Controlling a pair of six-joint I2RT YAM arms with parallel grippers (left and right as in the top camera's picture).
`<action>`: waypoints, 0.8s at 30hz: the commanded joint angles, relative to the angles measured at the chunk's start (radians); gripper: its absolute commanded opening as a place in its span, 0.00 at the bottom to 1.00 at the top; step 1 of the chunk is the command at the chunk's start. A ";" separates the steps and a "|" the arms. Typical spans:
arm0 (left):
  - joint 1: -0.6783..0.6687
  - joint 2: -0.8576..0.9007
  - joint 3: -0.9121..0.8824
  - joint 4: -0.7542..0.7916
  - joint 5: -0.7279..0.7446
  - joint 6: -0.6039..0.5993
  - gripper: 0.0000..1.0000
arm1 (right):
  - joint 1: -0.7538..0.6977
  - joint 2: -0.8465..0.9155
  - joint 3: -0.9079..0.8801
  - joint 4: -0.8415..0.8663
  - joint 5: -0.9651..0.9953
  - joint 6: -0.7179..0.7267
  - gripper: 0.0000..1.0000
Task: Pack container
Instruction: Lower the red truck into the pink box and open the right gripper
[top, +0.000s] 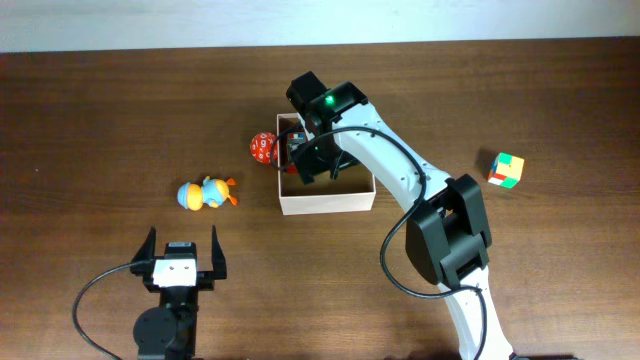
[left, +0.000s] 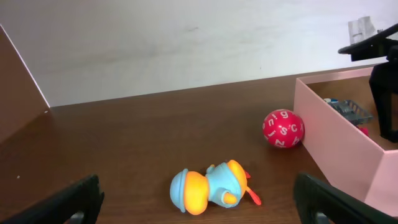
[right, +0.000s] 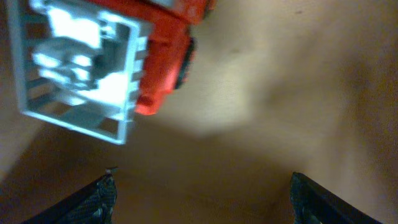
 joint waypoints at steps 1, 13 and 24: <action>0.004 -0.008 -0.002 -0.004 -0.008 0.013 0.99 | 0.000 -0.021 -0.004 0.003 0.123 -0.012 0.83; 0.004 -0.008 -0.002 -0.004 -0.008 0.013 0.99 | 0.000 -0.020 -0.005 0.109 0.201 -0.013 0.83; 0.004 -0.008 -0.002 -0.004 -0.008 0.013 0.99 | 0.000 -0.020 -0.005 0.136 0.080 -0.013 0.83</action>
